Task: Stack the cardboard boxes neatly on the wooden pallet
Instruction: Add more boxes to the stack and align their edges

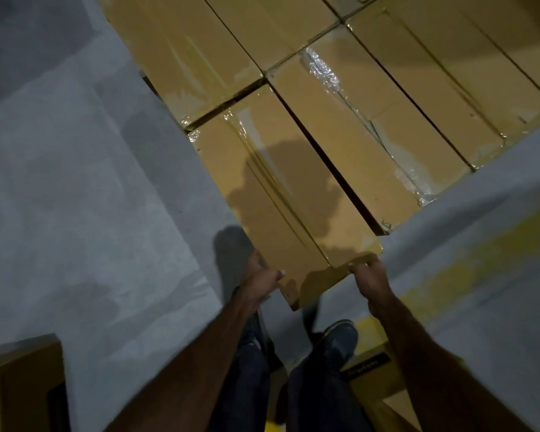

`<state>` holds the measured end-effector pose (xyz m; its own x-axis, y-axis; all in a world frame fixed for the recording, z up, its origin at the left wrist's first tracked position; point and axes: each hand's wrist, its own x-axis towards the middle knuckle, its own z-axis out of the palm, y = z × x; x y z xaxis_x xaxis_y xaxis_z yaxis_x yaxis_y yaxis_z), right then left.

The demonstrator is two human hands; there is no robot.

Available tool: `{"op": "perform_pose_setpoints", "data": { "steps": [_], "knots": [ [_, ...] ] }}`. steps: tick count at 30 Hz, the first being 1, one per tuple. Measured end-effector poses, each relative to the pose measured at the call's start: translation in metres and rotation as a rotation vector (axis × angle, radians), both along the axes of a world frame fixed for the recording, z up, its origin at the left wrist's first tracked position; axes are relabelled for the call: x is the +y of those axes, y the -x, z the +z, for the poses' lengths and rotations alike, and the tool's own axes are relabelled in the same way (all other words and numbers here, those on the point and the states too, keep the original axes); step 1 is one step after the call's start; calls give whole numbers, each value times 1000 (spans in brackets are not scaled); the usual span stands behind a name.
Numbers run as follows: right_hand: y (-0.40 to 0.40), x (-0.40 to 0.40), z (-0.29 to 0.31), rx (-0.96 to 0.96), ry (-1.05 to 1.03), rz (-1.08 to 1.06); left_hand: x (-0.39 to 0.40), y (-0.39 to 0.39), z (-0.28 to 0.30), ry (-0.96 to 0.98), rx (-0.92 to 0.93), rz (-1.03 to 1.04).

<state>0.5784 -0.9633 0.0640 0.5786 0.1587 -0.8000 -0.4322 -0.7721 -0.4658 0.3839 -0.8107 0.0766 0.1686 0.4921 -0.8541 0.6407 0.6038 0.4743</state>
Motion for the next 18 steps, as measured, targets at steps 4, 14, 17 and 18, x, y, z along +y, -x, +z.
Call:
{"op": "perform_pose_setpoints", "data": {
  "steps": [4, 14, 17, 18],
  "knots": [
    [-2, -1, -1, 3, -28, 10, 1, -2, -4, 13, -3, -6],
    [-4, 1, 8, -11, -73, 59, 1, -7, -3, -39, 8, 21],
    [-6, 6, 11, -28, -93, 57, 4, -8, -3, -54, 26, 13],
    [-6, 8, 11, -31, -96, 45, 4, -9, -1, -53, 25, 12]
  ]
}}
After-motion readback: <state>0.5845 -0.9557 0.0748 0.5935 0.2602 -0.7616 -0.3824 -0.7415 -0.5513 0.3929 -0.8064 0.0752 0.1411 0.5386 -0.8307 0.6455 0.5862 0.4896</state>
